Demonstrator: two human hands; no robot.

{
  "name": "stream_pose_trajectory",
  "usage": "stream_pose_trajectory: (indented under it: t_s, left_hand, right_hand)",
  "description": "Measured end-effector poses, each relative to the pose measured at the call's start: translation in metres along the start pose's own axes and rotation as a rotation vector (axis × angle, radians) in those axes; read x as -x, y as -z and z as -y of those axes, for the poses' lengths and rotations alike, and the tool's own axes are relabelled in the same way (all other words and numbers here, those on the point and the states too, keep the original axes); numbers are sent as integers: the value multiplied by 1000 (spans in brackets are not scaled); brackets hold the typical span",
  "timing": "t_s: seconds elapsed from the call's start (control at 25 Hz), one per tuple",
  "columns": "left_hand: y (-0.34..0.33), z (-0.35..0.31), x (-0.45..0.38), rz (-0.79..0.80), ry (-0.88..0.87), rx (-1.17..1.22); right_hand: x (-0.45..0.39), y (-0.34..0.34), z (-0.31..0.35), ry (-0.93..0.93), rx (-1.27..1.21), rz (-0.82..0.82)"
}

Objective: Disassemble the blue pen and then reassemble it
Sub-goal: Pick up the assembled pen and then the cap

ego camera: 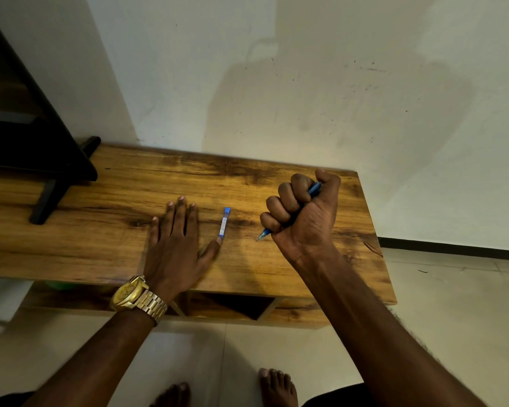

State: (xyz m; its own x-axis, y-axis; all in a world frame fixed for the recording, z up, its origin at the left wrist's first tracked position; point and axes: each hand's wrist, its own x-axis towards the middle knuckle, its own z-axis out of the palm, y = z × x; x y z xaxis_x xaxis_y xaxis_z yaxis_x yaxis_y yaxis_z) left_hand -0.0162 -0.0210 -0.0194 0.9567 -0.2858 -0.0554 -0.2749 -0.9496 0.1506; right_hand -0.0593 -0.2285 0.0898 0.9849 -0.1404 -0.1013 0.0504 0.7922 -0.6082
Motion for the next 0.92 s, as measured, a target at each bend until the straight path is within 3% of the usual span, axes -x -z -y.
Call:
stream_pose_trajectory:
  t_s: [0.68, 0.92]
  left_hand:
    - [-5, 3, -2, -10, 1, -32]
    - [-5, 3, -2, -20, 0, -9]
  right_hand:
    - [-2, 4, 3, 14, 12, -26]
    - [-1, 8, 4, -8, -56, 68]
